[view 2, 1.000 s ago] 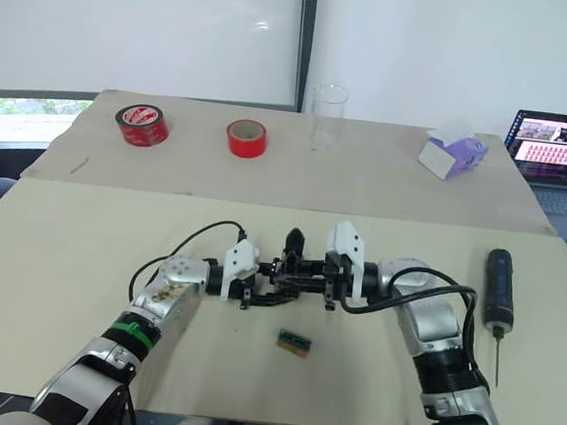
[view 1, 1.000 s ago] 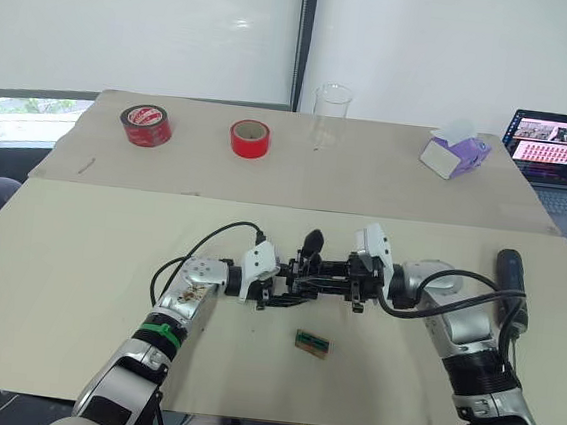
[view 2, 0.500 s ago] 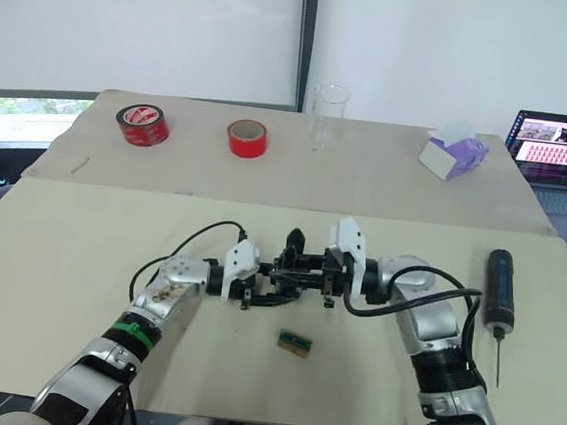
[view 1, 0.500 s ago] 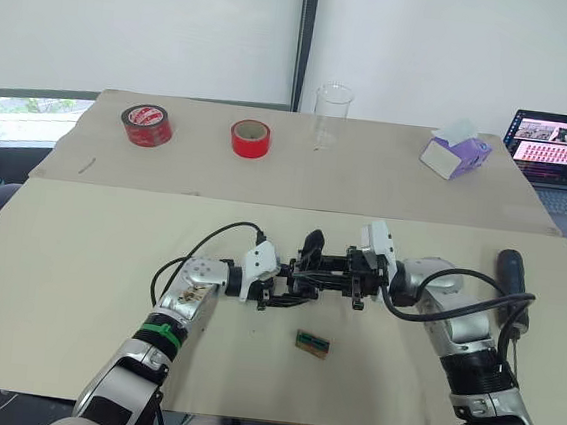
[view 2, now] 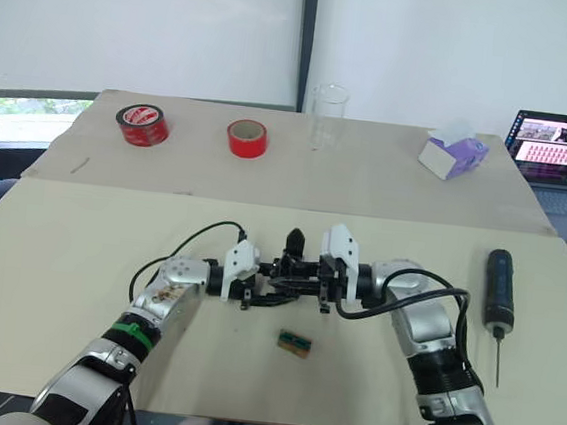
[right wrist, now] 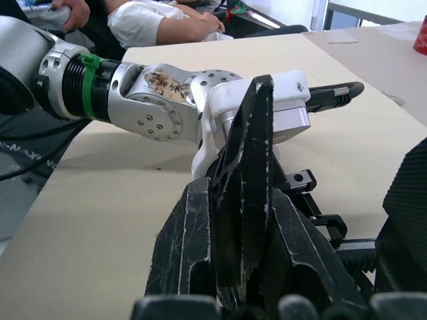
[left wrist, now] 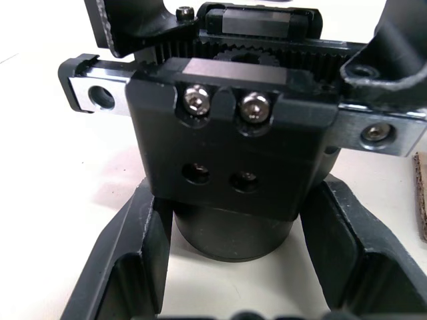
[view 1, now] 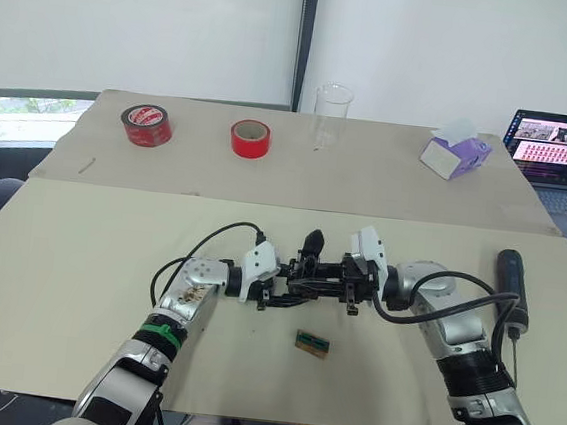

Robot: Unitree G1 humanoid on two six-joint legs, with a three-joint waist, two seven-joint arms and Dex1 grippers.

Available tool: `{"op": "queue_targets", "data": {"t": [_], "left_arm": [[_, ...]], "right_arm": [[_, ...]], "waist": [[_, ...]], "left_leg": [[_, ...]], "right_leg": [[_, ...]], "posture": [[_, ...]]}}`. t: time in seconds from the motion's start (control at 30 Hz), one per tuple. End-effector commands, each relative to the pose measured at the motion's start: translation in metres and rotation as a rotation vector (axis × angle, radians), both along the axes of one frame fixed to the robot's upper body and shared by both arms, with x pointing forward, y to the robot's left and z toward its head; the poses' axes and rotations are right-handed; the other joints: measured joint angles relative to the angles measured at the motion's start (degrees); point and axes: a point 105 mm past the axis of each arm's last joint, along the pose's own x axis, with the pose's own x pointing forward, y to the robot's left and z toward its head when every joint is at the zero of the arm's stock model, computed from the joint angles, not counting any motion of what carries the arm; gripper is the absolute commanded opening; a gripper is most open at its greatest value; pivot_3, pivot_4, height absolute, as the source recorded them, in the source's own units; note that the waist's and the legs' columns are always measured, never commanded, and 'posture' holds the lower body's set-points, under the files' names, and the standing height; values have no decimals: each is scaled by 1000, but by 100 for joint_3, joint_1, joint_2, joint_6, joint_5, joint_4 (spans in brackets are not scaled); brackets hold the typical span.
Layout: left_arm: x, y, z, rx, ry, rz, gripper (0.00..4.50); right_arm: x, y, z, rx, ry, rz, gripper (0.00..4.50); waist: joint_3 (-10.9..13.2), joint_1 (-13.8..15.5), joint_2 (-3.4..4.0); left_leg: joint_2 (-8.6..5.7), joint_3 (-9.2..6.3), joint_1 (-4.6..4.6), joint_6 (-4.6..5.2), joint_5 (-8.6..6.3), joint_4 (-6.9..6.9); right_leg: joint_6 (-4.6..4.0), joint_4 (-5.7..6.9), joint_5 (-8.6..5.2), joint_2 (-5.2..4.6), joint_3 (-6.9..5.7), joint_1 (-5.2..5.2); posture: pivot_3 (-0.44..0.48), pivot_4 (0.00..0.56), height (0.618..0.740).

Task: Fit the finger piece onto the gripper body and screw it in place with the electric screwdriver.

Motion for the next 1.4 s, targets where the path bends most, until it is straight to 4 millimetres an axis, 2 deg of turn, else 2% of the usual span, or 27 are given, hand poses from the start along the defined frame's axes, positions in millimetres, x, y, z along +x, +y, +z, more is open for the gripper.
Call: {"op": "queue_targets", "data": {"t": [0.03, 0.23, 0.5, 1.13, 1.4], "left_arm": [[-12, 11, -35, 104, 115, 0, 2275], [-11, 10, -34, 104, 114, -3, 2275], [-12, 9, -35, 105, 116, -9, 2275], [-13, 12, -36, 107, 116, -3, 2275], [-13, 11, -36, 106, 119, -4, 2275]], "right_arm": [[2, -5, -2, -17, -18, -9, 449], [3, -10, 6, -4, -34, -15, 449], [3, -11, 7, -5, -36, -21, 449], [-3, -12, -5, -62, 50, 11, 449], [5, -9, -8, -69, 16, -23, 449]], "waist": [[0, 0, 0], [0, 2, 0], [0, 7, 0], [0, 11, 0], [0, 9, 0]], "left_leg": [[0, 0, 0, 0, 0, 0], [0, 0, 1, 0, 0, 1], [0, -1, 1, 0, 0, 0], [0, -1, 1, 0, 0, 0], [0, -1, 1, 0, 0, -1]], "right_leg": [[0, 0, 0, 0, 0, 0], [0, 1, 0, 0, 0, 1], [0, 0, 0, -1, 0, 1], [0, -1, 0, -2, 0, 1], [0, -1, 0, -2, 0, 1]], "posture": [[0, 150, 740], [0, 150, 740], [0, 150, 740], [0, 150, 740], [0, 150, 740]]}}
